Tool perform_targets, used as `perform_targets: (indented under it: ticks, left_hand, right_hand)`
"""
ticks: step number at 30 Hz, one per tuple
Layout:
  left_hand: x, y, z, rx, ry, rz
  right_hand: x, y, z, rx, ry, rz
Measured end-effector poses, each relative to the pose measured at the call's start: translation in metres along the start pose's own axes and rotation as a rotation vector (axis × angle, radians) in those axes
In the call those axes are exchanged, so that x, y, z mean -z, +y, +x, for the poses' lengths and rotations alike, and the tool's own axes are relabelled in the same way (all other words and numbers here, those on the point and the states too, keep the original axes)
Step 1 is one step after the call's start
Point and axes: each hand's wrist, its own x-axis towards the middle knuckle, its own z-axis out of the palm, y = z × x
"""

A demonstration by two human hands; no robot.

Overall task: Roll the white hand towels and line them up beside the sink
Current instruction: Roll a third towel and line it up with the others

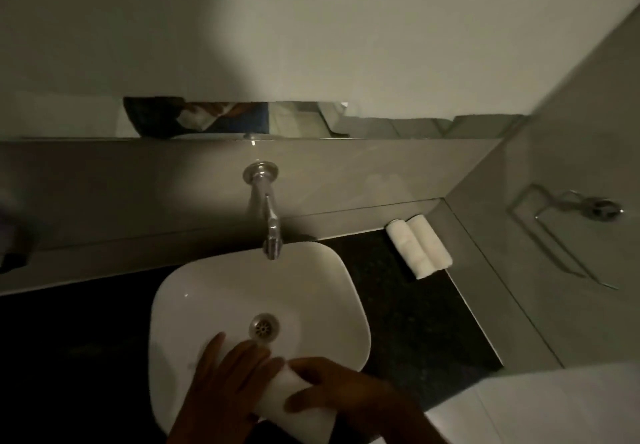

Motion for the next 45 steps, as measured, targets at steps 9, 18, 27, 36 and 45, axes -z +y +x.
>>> perform_targets:
  ticks: [9, 18, 27, 36, 45]
  left_hand:
    - [-0.035, 0.108, 0.134, 0.112, -0.059, -0.205]
    - [-0.099, 0.180, 0.172, 0.128, -0.282, -0.082]
    - [-0.123, 0.183, 0.187, 0.271, -0.080, -0.042]
    - [-0.131, 0.192, 0.199, 0.237, -0.106, -0.041]
    - [-0.129, 0.189, 0.177, 0.272, -0.072, -0.062]
  right_hand:
    - [0.190, 0.108, -0.032, -0.075, 0.678, 0.391]
    - [0.369, 0.197, 0.067, -0.145, 0.956, 0.475]
    - [0.326, 0.231, 0.073, -0.323, 1.246, 0.461]
    - [0.370, 0.239, 0.106, -0.323, 1.303, 0.781]
    - [0.358, 0.247, 0.101, -0.226, 1.375, 0.763]
